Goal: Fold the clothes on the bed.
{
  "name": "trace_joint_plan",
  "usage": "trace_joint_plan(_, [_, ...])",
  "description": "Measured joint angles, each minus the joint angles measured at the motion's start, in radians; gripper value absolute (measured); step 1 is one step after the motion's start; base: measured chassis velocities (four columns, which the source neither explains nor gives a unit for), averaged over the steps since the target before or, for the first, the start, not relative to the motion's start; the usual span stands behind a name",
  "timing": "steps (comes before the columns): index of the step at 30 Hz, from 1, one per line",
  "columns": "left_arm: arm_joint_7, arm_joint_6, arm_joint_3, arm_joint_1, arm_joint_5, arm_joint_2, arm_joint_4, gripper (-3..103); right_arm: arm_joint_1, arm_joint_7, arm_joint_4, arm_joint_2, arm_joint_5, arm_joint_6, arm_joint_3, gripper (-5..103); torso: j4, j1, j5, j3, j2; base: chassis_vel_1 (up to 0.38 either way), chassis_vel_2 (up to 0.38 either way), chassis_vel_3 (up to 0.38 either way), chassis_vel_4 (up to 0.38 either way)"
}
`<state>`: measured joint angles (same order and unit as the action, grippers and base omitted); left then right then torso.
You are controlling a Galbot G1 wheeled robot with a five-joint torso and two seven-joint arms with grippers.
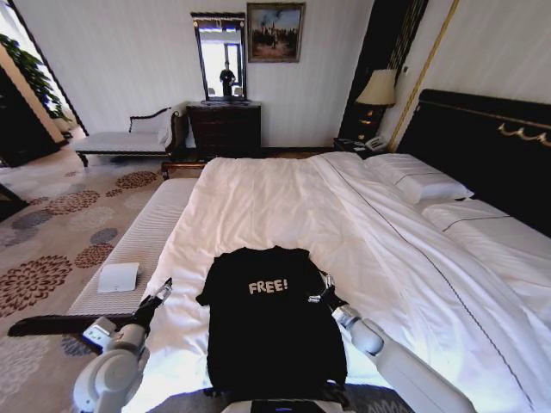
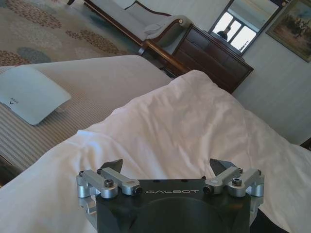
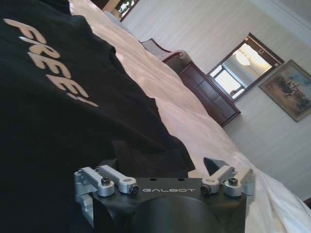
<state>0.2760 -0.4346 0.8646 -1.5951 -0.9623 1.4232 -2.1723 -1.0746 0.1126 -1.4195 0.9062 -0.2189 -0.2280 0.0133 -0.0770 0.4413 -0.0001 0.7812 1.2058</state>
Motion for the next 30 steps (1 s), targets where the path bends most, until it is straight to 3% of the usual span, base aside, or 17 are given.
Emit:
trace_joint_plan(2, [0.001, 0.000, -0.001, 0.004, 0.000, -0.005, 0.003, 100, 0.000, 0.002, 0.001, 0.004, 0.003, -0.002, 0.005, 84, -0.0001, 0.000, 0.0000, 0.000, 0.000, 0.000, 0.000, 0.000, 0.000])
trace_joint_plan(4, [0.002, 0.000, -0.001, 0.006, 0.000, -0.009, 0.004, 100, 0.000, 0.003, 0.001, 0.006, 0.006, -0.004, 0.006, 84, -0.0001, 0.000, 0.0000, 0.000, 0.000, 0.000, 0.000, 0.000, 0.000])
trace_joint_plan(8, [0.015, 0.001, 0.001, 0.015, -0.002, -0.016, 0.007, 100, -0.003, 0.005, -0.003, 0.009, 0.012, -0.010, 0.005, 62, 0.0000, 0.000, 0.0000, 0.000, 0.000, 0.000, 0.000, 0.000, 0.000])
trace_joint_plan(11, [0.019, 0.001, 0.000, 0.017, -0.003, -0.015, 0.007, 100, -0.003, 0.004, -0.003, 0.010, 0.013, -0.013, 0.004, 57, -0.0001, 0.000, 0.0000, 0.000, 0.000, 0.000, 0.000, 0.000, 0.000])
trace_joint_plan(14, [0.022, 0.001, 0.000, 0.015, -0.005, -0.014, 0.000, 100, -0.004, 0.003, -0.003, 0.010, 0.017, -0.023, 0.004, 40, -0.0001, 0.000, 0.0000, 0.000, 0.000, 0.000, 0.000, 0.000, 0.000])
trace_joint_plan(17, [0.022, 0.001, 0.004, 0.013, -0.009, -0.016, -0.003, 100, -0.007, 0.003, -0.009, 0.010, 0.022, -0.030, 0.006, 35, -0.0001, 0.000, 0.0000, 0.000, 0.000, 0.000, 0.000, 0.000, 0.000])
trace_joint_plan(24, [0.023, 0.001, 0.010, 0.009, -0.016, -0.021, -0.005, 100, -0.016, -0.002, -0.033, 0.000, 0.111, -0.023, 0.011, 3, 0.0000, 0.000, 0.0000, 0.000, 0.000, 0.000, 0.000, 0.000, 0.000])
trace_joint_plan(30, [0.024, 0.003, 0.007, 0.005, -0.016, -0.017, -0.006, 100, -0.003, -0.004, -0.032, -0.011, 0.244, 0.000, 0.021, 0, 0.0000, 0.000, 0.0001, 0.000, 0.000, 0.000, 0.000, 0.000, 0.000])
